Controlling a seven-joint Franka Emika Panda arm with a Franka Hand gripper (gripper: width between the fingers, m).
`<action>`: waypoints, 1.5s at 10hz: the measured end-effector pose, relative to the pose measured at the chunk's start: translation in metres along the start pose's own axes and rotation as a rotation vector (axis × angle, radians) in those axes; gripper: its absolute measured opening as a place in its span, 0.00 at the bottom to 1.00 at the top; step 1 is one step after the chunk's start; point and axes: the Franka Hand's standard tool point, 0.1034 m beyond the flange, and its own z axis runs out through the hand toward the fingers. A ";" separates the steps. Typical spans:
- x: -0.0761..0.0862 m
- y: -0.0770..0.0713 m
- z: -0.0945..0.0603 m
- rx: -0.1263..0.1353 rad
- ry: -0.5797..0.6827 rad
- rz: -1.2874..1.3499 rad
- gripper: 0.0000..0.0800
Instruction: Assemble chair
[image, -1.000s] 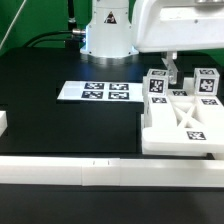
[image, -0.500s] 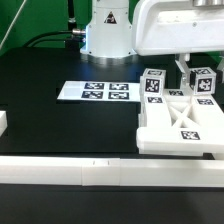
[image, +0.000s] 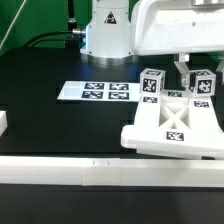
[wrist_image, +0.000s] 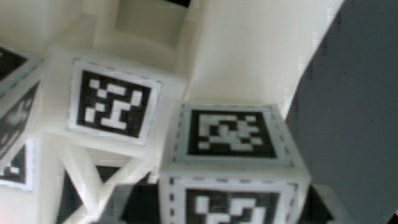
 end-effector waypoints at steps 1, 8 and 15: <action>0.000 0.000 0.000 0.003 0.000 0.093 0.36; -0.004 -0.011 0.001 0.037 0.038 0.716 0.36; -0.004 -0.009 0.001 0.056 0.032 0.940 0.49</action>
Offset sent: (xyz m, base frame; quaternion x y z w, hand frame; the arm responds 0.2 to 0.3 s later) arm -0.0209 0.0004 -0.0035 -0.0229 0.0267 0.3138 0.9488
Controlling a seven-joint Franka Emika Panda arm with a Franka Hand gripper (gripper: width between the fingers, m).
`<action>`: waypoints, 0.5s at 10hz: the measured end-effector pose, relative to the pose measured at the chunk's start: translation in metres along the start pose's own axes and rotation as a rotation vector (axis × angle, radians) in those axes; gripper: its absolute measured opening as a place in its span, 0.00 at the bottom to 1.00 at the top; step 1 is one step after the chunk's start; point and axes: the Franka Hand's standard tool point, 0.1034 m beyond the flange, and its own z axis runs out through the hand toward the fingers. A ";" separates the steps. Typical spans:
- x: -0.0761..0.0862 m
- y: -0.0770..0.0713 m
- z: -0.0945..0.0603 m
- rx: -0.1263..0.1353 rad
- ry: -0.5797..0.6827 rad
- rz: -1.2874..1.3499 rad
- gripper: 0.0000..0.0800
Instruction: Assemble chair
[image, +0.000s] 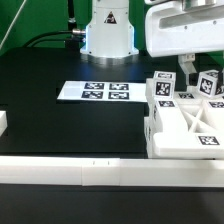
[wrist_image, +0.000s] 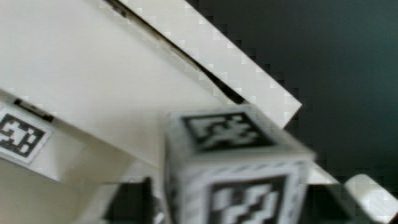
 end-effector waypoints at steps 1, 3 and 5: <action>0.000 -0.002 -0.001 0.001 -0.002 -0.011 0.67; 0.001 -0.003 -0.002 0.003 0.000 -0.133 0.80; 0.000 -0.003 -0.002 0.003 -0.002 -0.225 0.81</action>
Offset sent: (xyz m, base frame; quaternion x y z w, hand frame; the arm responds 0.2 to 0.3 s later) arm 0.0005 0.0047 0.0030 0.0028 -0.0053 -0.1274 0.9918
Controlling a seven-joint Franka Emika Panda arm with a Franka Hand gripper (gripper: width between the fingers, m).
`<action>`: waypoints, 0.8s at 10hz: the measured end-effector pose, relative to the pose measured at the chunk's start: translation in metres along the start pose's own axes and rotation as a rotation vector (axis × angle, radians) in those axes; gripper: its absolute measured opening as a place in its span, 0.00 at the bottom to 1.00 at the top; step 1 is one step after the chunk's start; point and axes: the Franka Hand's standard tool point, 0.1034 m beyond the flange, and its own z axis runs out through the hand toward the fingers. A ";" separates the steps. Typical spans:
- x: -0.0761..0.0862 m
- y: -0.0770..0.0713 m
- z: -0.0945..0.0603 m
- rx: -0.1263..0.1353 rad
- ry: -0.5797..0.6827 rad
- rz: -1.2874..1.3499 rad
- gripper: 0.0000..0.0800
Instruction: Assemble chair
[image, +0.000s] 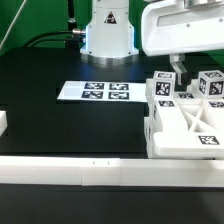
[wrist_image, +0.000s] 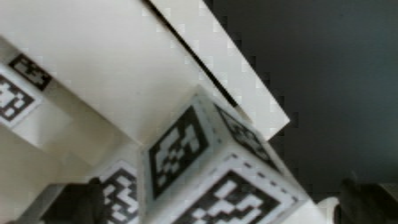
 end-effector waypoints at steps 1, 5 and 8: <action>0.001 0.002 0.000 -0.007 -0.011 0.007 0.81; 0.008 0.012 -0.008 -0.064 -0.169 -0.095 0.81; 0.013 0.017 -0.010 -0.093 -0.253 -0.109 0.81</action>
Offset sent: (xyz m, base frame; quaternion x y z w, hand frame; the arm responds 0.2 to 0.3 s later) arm 0.0014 0.0038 0.0134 -0.0037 -0.1494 -0.0641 0.9867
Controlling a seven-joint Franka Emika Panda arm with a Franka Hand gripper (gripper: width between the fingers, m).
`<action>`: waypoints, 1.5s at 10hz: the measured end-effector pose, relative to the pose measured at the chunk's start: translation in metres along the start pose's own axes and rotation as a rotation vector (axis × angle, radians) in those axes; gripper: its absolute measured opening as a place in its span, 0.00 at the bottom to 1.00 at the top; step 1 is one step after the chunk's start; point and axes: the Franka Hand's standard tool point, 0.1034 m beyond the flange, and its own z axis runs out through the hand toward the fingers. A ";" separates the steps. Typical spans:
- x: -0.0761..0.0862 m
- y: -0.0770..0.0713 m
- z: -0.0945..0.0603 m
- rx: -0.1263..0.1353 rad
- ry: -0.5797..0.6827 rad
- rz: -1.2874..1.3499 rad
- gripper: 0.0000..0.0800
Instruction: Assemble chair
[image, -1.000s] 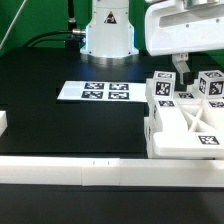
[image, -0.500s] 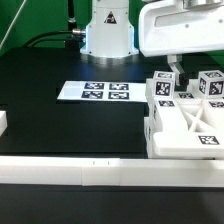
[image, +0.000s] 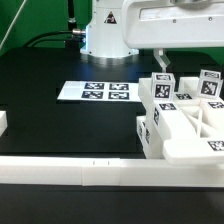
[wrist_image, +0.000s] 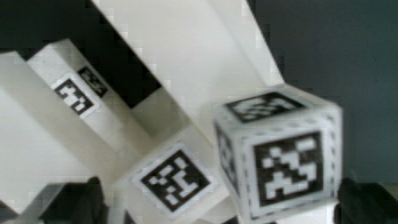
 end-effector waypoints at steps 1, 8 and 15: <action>0.000 0.000 0.001 0.001 0.006 -0.018 0.81; 0.008 0.005 -0.003 -0.001 0.020 -0.495 0.81; 0.032 0.024 -0.021 0.004 0.010 -0.635 0.81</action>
Offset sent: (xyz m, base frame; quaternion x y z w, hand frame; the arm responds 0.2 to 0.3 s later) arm 0.0029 -0.0034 0.0047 -0.0103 0.0020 -0.2405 0.9706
